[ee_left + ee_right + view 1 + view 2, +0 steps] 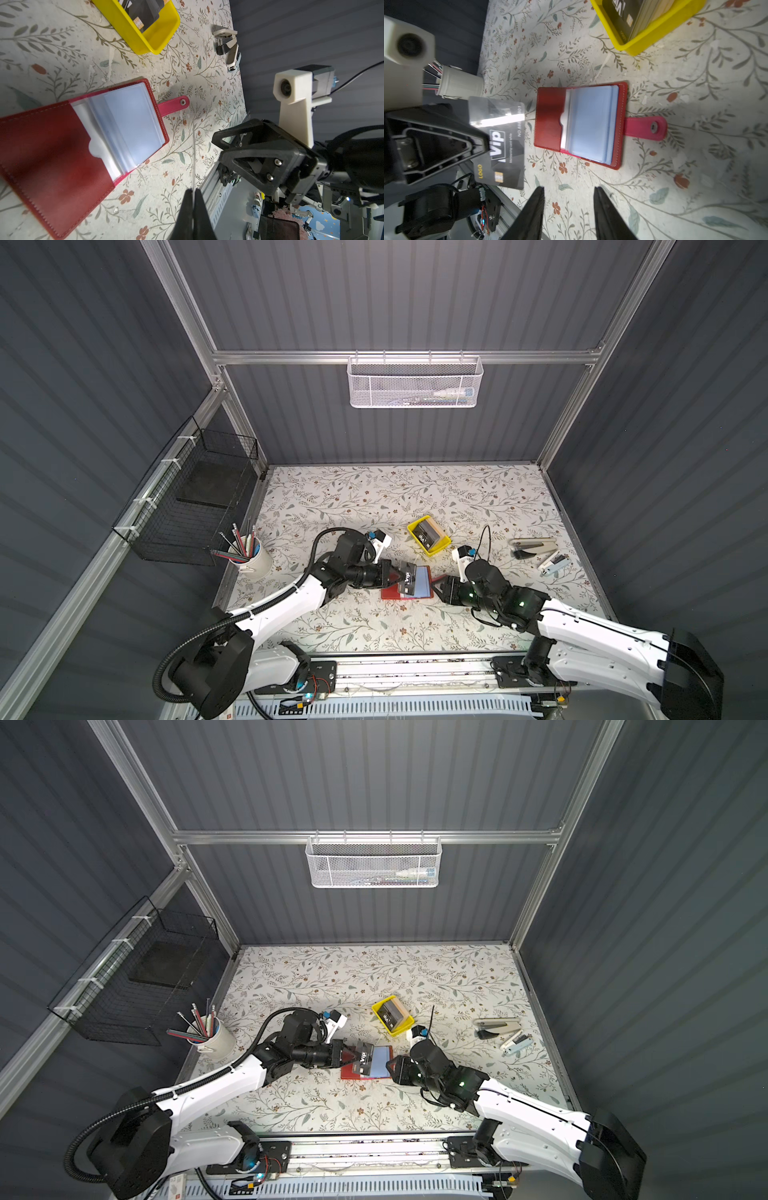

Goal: Insert credit cards into a card holder
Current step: Pass the credit card, then rotate the card holder at the center of the table.

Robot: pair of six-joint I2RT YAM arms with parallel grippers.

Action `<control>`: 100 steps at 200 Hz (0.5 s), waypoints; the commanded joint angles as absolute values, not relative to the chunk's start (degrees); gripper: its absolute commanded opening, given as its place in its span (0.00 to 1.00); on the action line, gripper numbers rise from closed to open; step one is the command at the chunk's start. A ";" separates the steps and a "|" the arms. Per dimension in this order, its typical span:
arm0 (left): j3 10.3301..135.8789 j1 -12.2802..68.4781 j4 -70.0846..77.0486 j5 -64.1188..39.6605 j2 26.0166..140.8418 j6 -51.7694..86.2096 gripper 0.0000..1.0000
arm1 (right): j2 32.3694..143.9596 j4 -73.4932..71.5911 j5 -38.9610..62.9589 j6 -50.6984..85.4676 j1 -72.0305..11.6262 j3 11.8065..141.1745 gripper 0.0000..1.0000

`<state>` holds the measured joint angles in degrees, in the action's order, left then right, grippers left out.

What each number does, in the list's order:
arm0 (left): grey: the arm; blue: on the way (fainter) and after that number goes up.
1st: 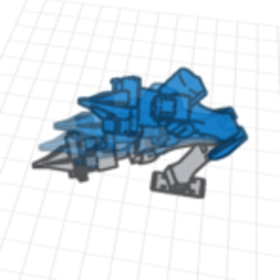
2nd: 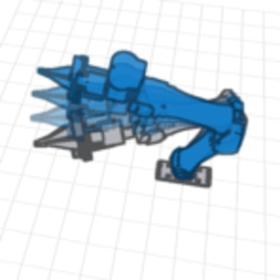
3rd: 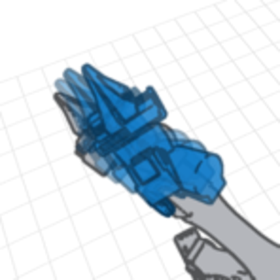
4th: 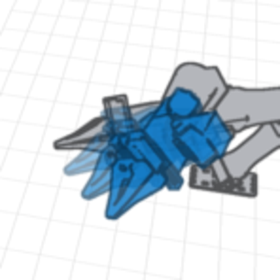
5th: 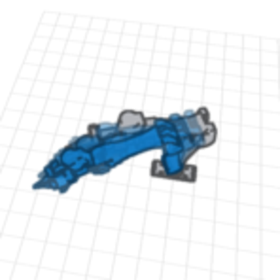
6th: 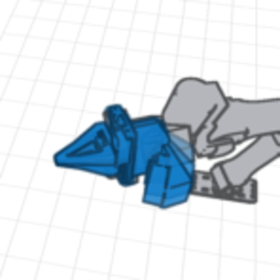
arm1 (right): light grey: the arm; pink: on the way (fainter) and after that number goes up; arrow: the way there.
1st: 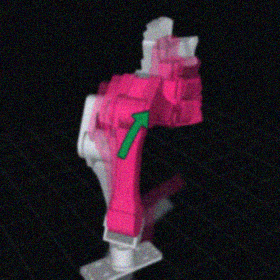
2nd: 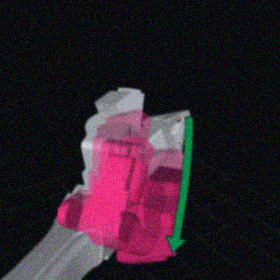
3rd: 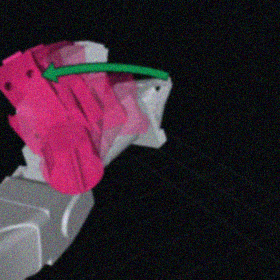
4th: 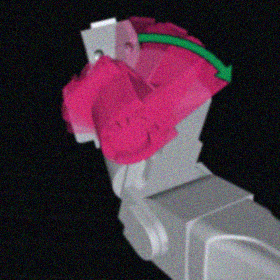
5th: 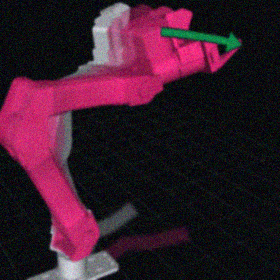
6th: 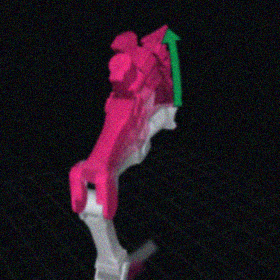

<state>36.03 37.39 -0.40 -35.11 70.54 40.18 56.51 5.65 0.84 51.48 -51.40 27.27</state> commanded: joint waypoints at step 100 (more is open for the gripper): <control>31.30 37.07 0.68 -30.03 66.44 38.11 0.01 | 69.47 11.41 2.01 54.40 -54.91 32.68 0.36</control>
